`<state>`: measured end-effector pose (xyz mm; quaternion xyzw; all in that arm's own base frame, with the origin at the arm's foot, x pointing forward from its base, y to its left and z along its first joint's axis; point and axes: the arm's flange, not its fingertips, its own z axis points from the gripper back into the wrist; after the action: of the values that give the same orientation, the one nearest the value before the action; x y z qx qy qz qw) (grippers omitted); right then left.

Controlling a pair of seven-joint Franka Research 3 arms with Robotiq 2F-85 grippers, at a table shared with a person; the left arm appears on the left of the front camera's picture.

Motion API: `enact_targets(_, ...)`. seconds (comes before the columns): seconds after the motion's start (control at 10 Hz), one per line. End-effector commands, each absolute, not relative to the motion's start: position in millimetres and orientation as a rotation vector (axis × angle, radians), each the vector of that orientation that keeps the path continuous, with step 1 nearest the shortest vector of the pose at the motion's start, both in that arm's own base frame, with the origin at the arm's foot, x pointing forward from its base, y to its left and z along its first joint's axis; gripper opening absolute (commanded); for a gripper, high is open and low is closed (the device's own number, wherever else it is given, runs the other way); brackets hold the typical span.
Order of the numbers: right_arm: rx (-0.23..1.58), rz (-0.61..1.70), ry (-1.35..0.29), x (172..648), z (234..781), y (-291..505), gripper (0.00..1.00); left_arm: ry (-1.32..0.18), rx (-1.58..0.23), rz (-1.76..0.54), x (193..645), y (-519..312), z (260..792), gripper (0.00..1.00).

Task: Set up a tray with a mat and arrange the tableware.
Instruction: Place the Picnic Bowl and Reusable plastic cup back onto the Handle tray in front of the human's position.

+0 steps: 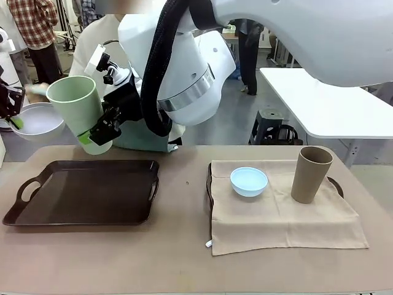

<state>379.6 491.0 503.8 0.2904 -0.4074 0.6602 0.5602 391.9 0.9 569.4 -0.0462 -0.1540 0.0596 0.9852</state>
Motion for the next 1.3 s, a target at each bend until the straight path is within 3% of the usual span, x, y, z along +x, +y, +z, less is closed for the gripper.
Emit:
enact_targets(0.0, 0.679, 1.563, -0.959, 380.1, 505.1, 492.4, 0.22, -0.312, -0.092, 0.115, 394.4, 0.1, 571.3, 0.00)
enact_targets(1.2, 0.679, 1.563, -0.959, 380.1, 505.1, 492.4, 0.22, -0.312, -0.092, 0.115, 394.4, 0.1, 571.3, 0.00)
